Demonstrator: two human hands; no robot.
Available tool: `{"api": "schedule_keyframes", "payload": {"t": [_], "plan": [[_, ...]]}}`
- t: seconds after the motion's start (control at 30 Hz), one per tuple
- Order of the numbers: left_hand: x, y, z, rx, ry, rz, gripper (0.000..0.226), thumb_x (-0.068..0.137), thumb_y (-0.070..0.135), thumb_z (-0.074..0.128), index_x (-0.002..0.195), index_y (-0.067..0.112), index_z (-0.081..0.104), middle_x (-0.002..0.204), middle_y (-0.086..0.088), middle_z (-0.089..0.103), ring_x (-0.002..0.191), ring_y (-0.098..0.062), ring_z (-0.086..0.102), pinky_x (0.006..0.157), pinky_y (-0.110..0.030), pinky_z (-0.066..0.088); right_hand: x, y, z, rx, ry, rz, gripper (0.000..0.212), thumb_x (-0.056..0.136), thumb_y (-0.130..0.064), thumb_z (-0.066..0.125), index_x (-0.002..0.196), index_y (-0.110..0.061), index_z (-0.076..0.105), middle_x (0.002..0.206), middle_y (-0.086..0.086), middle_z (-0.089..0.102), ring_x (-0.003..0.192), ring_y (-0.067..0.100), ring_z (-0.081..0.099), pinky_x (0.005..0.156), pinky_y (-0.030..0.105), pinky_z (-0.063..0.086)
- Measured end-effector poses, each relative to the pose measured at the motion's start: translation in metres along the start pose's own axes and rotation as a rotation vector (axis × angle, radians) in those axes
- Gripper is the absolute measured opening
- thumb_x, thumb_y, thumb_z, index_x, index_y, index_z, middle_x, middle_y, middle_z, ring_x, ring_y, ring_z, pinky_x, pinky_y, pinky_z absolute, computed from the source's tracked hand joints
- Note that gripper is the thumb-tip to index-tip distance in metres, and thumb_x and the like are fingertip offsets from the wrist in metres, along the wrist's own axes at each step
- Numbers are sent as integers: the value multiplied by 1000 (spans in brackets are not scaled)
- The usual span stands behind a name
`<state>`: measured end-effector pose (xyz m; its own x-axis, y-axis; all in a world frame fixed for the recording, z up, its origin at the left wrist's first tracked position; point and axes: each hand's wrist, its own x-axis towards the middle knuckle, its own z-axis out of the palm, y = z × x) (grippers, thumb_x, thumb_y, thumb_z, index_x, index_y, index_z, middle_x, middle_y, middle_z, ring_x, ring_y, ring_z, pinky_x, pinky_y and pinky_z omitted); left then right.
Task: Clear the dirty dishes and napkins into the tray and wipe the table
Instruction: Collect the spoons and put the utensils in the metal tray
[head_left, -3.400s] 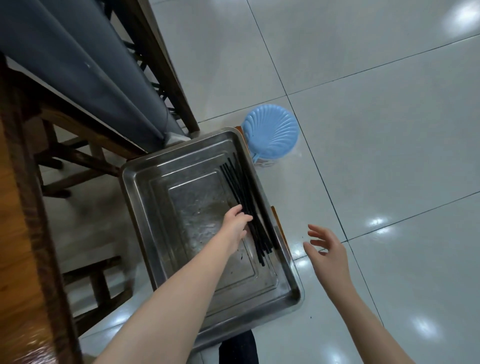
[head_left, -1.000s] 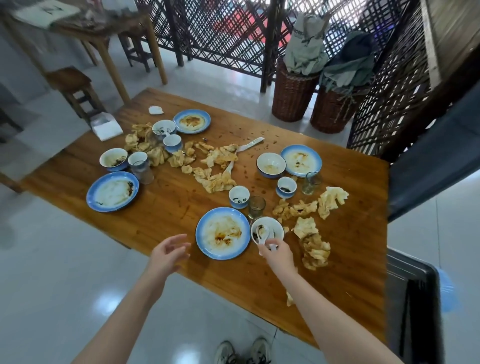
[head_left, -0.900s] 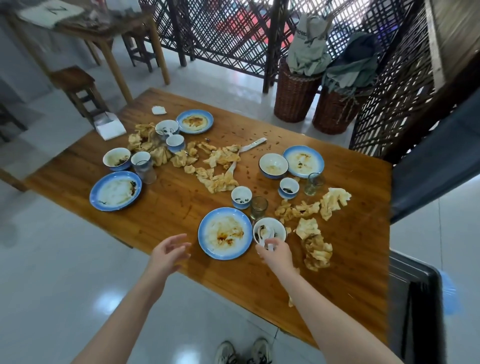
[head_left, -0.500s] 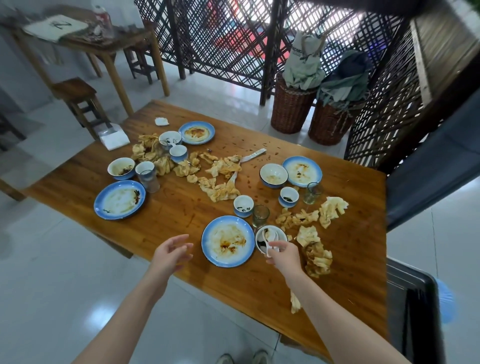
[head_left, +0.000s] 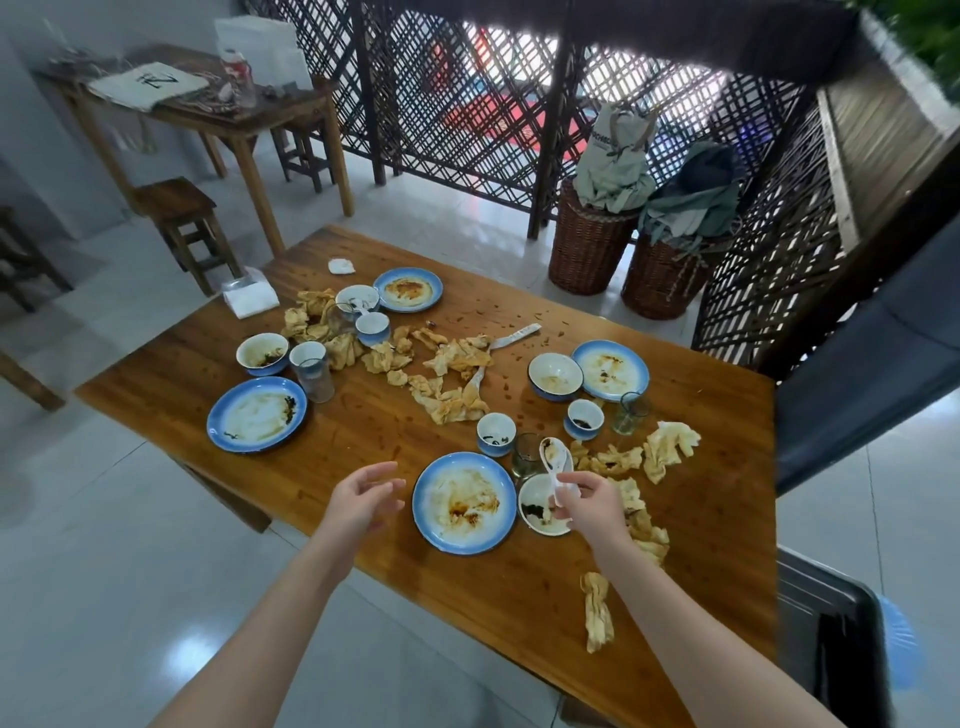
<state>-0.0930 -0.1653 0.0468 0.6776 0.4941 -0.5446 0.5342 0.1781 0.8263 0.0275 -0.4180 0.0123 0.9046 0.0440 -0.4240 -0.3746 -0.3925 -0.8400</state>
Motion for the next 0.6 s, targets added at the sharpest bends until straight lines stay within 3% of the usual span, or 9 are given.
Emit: {"api": "schedule_keyframes", "payload": {"t": [0.13, 0.33, 0.6], "plan": [[5, 4, 4, -24, 31, 2, 20, 97, 19, 56, 115, 28, 59, 106, 5, 67, 97, -16, 63, 70, -29, 48, 10, -15, -3, 27, -31, -25, 18, 90, -11, 62, 106, -17, 66, 95, 3, 69, 59, 8, 68, 49, 16, 47], [16, 8, 5, -48, 89, 25, 18, 97, 20, 56, 110, 31, 62, 102, 7, 67, 92, -15, 65, 67, -27, 48, 29, -34, -1, -24, -52, -74, 16, 89, -16, 65, 89, -32, 63, 106, 1, 66, 62, 1, 67, 50, 14, 46], [63, 26, -18, -49, 70, 47, 19, 98, 19, 55, 110, 32, 61, 102, 8, 68, 93, -15, 66, 64, -25, 45, 58, -58, 30, 42, -80, -31, 11, 87, -10, 67, 95, -17, 68, 87, 1, 71, 67, 11, 67, 49, 15, 47]]}}
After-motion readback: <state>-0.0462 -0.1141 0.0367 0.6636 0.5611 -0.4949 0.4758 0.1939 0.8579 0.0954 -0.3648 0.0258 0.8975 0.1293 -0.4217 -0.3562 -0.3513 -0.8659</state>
